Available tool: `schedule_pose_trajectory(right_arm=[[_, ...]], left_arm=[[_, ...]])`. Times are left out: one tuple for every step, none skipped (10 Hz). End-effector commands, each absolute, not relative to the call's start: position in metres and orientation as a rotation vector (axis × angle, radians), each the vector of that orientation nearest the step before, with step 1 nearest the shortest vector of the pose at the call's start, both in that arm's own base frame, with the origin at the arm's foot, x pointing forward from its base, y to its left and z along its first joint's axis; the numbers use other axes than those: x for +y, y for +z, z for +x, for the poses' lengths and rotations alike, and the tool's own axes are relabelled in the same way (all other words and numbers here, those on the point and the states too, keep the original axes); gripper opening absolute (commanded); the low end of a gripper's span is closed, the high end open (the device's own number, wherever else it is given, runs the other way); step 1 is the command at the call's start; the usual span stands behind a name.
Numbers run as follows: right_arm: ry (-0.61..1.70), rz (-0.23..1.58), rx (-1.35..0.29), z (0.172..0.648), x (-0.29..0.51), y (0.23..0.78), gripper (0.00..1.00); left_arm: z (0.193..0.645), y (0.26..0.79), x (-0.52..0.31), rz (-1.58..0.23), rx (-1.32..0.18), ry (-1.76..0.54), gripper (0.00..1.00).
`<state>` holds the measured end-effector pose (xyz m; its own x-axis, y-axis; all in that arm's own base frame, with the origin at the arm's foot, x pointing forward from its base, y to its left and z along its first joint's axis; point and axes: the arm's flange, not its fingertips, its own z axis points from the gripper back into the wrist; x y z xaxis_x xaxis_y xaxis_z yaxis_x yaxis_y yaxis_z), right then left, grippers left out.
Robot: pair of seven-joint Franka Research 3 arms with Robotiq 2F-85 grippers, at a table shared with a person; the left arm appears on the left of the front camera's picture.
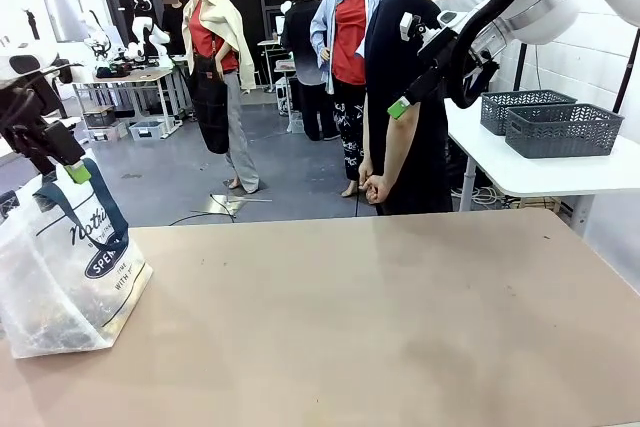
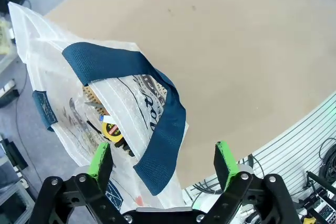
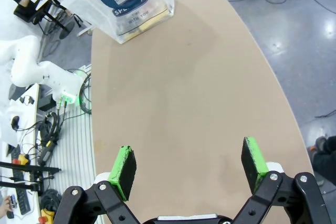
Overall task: Transfer purchased items from the store into the shopping bag.
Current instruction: Move the Reusable shopping bag to the right side of the table.
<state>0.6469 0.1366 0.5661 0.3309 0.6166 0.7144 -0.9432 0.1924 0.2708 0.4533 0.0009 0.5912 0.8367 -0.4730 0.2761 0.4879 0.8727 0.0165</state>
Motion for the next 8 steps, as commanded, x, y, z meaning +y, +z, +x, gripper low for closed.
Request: schedule_pose_trajectory(right_arm=[[1.151, 0.789, -0.510, 0.646, 0.138, 0.566, 1.00], [1.151, 0.789, -0.510, 0.646, 0.138, 0.566, 1.00], [1.151, 0.789, -0.510, 0.646, 0.138, 0.566, 1.00], [1.151, 0.789, -0.510, 0.646, 0.138, 0.566, 1.00], [1.151, 0.789, -0.510, 0.646, 0.138, 0.566, 1.00], [1.151, 0.789, -0.510, 0.646, 0.138, 0.566, 1.00], [1.151, 0.789, -0.510, 0.646, 0.138, 0.566, 1.00], [1.151, 0.789, -0.510, 0.646, 0.138, 0.566, 1.00]], left_arm=[[0.452, 0.593, 0.001, -0.056, -0.281, -0.496, 1.00], [0.452, 0.593, 0.001, -0.056, -0.281, -0.496, 1.00], [0.452, 0.593, 0.001, -0.056, -0.281, -0.496, 1.00], [0.453, 0.591, 0.001, -0.055, -0.278, -0.509, 1.00], [0.465, 0.585, -0.004, -0.184, -0.249, -0.643, 1.00], [0.479, 0.574, -0.007, -0.226, -0.264, -0.764, 1.00], [0.489, 0.565, -0.014, -0.316, -0.267, -0.846, 1.00], [0.499, 0.557, -0.021, -0.404, -0.331, -0.988, 1.00]])
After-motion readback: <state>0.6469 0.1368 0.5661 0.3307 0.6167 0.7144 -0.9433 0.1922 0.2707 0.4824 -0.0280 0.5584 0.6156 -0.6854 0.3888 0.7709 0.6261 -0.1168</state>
